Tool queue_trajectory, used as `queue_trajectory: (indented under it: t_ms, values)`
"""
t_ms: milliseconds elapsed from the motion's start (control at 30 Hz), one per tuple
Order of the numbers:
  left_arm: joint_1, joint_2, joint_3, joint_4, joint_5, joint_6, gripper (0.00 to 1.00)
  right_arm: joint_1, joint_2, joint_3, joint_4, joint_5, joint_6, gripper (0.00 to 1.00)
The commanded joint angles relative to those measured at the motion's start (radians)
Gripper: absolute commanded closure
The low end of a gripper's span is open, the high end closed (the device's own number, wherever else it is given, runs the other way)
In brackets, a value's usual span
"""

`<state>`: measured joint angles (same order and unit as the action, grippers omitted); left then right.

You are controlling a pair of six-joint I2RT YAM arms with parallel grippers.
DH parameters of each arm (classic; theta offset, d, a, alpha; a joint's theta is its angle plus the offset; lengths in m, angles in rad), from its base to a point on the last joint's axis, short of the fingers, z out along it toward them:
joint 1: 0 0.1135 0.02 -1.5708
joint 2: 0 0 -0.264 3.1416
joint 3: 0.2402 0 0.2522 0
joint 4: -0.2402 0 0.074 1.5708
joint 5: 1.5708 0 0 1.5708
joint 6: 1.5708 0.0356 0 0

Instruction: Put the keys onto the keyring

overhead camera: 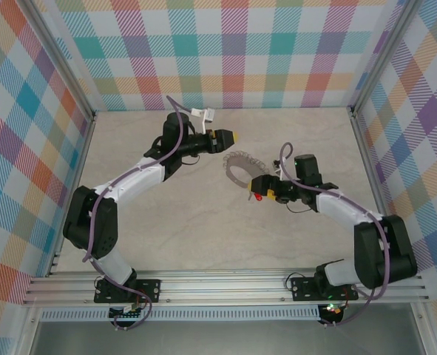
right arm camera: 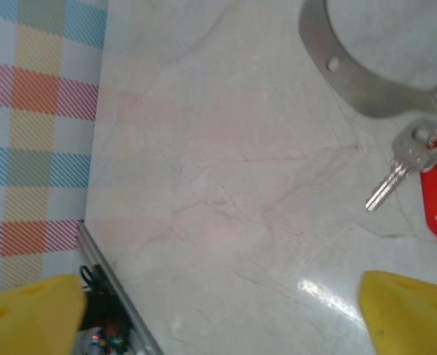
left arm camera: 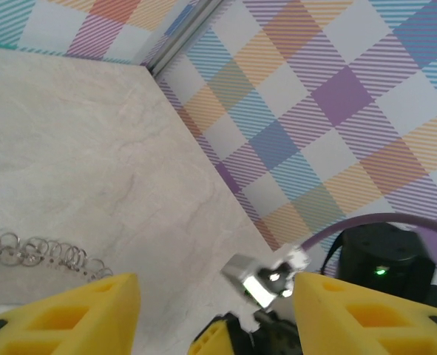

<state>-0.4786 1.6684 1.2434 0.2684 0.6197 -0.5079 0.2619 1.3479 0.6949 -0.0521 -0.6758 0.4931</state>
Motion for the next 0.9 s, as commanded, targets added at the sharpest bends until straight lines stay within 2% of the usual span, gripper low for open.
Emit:
queue_trajectory:
  t_ms: [0, 67, 100, 200, 333, 367, 400, 533, 633, 700, 767, 867]
  values:
    - [0.010, -0.084, -0.036, 0.027, -0.014, 0.025, 0.34, -0.023, -0.081, 0.044, -0.110, 0.084, -0.007, 0.00]
    - [0.009, -0.131, -0.059, 0.002, -0.048, 0.048, 0.19, -0.040, -0.134, 0.076, -0.163, 0.161, -0.012, 0.00]
    - [0.009, -0.151, -0.068, -0.014, -0.063, 0.060, 0.15, -0.046, -0.156, 0.089, -0.187, 0.211, -0.015, 0.00]
    - [0.009, -0.226, -0.095, -0.099, -0.163, 0.117, 0.10, -0.060, -0.228, 0.119, -0.235, 0.432, -0.013, 0.00]
    - [0.009, -0.352, -0.183, -0.186, -0.454, 0.196, 0.07, -0.073, -0.247, 0.153, -0.241, 0.707, -0.016, 0.00]
    - [0.009, -0.389, -0.225, -0.173, -0.537, 0.218, 0.06, -0.077, -0.241, 0.148, -0.219, 0.773, -0.007, 0.00]
    - [0.010, -0.424, -0.265, -0.157, -0.621, 0.229, 0.00, -0.082, -0.235, 0.145, -0.202, 0.821, 0.000, 0.00]
    - [0.011, -0.573, -0.467, -0.049, -0.943, 0.339, 0.00, -0.087, -0.183, 0.115, -0.101, 0.983, -0.025, 0.00]
    - [0.020, -0.639, -0.601, 0.067, -1.122, 0.457, 0.00, -0.094, -0.133, 0.099, -0.042, 1.056, -0.067, 0.00]
    - [0.063, -0.648, -0.642, 0.057, -1.126, 0.498, 0.00, -0.098, -0.109, 0.097, -0.021, 1.090, -0.094, 0.00]
    - [0.109, -0.647, -0.693, 0.084, -1.162, 0.496, 0.00, -0.105, -0.096, 0.080, 0.016, 1.116, -0.120, 0.00]
    - [0.182, -0.626, -0.752, 0.131, -1.149, 0.484, 0.00, -0.114, -0.089, 0.036, 0.101, 1.121, -0.190, 0.00]
